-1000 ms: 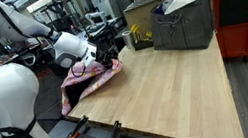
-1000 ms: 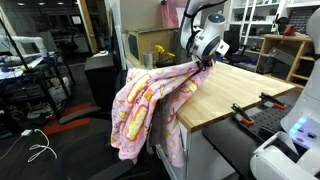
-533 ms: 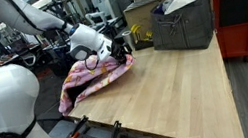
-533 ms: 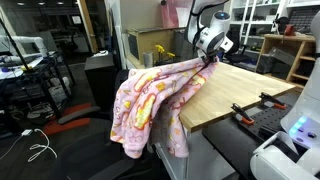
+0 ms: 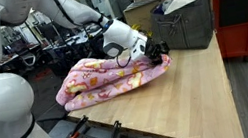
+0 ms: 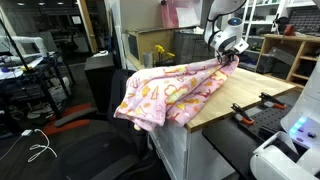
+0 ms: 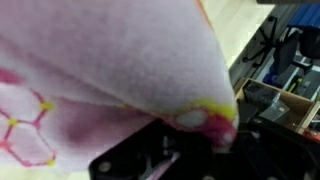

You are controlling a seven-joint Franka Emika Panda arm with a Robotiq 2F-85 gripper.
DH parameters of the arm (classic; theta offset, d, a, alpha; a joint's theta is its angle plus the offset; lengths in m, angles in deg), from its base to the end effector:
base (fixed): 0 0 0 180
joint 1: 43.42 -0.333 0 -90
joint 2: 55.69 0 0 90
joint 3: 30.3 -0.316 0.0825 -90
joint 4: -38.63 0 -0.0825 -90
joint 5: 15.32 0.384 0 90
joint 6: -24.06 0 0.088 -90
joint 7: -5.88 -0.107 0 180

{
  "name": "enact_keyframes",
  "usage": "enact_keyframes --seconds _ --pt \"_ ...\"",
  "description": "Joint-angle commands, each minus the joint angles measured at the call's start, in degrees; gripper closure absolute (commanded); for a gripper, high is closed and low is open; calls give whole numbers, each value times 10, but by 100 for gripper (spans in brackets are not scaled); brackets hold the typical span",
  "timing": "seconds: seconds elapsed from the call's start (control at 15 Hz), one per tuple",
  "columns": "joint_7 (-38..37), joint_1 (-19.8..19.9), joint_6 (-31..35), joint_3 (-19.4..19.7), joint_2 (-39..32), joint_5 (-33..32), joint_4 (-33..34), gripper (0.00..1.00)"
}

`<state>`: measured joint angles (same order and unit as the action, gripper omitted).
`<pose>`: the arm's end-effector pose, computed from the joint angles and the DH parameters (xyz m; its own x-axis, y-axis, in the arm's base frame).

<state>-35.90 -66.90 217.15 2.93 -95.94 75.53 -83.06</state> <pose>0.4975 -0.1969 0.1950 -0.7263 -0.6705 0.1516 -0.5925 0.4988 -0.6326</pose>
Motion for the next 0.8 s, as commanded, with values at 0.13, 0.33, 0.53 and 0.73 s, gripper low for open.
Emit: enact_keyframes --seconds 0.13,0.33,0.53,0.73 --pt "7 175 92 -68 -66 -2 112 98" --pt "-9 162 75 -18 -111 23 129 98" --pt "-17 130 48 36 -161 72 144 98" --pt "-11 149 56 24 -171 92 148 98"
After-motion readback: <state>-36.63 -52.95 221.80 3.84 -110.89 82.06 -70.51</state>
